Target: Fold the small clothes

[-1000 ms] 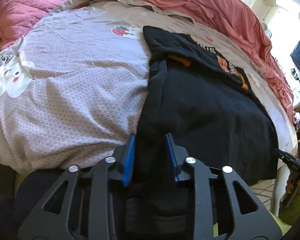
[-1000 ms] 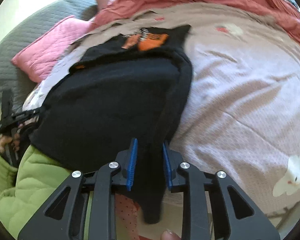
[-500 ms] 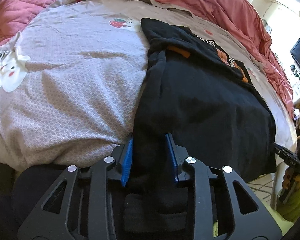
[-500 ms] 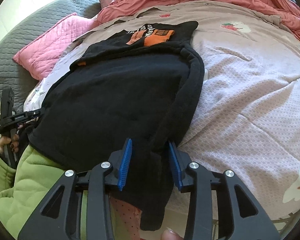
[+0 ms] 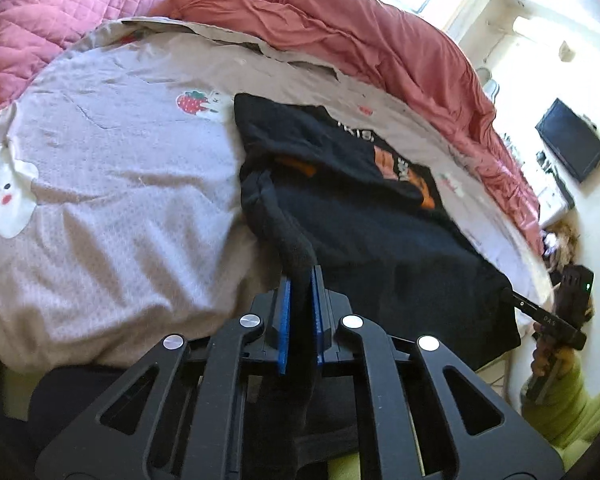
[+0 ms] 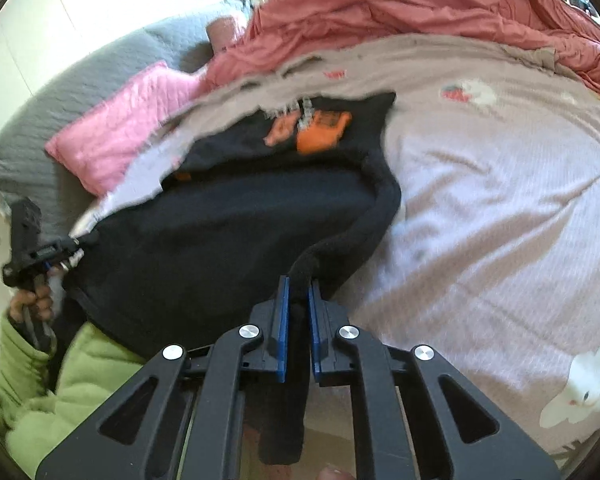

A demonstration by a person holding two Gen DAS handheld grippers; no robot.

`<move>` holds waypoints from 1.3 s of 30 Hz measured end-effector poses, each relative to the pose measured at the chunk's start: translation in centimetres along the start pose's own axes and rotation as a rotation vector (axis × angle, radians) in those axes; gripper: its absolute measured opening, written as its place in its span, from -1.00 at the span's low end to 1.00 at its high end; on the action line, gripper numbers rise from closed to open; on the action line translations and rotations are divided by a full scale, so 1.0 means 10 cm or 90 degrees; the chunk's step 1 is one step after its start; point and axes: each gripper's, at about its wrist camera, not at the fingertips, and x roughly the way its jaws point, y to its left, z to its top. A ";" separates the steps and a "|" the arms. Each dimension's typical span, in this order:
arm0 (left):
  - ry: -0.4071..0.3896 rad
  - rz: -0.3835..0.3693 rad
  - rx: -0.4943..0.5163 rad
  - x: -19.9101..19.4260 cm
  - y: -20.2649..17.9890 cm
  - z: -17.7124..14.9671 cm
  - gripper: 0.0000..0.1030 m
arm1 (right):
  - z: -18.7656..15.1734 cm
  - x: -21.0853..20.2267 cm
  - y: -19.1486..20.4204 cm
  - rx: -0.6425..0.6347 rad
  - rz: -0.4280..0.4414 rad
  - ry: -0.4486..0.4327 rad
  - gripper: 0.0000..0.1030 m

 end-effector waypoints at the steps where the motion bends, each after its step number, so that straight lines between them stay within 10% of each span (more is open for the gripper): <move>1: -0.002 -0.001 -0.009 0.00 0.02 0.03 -0.94 | 0.04 -0.02 0.00 -0.001 0.000 -0.010 -0.85; 16: -0.042 -0.057 -0.127 0.24 0.35 0.87 -0.94 | 0.87 0.13 -0.26 0.029 -0.029 -0.131 -0.85; 28: -0.039 -0.044 -0.178 0.85 0.46 1.40 -0.94 | 1.32 0.69 -0.66 0.088 -0.092 -0.113 -0.85; 39: -0.041 -0.031 -0.242 1.17 0.83 1.22 -0.68 | 1.25 1.05 -0.93 0.148 -0.155 -0.051 -0.57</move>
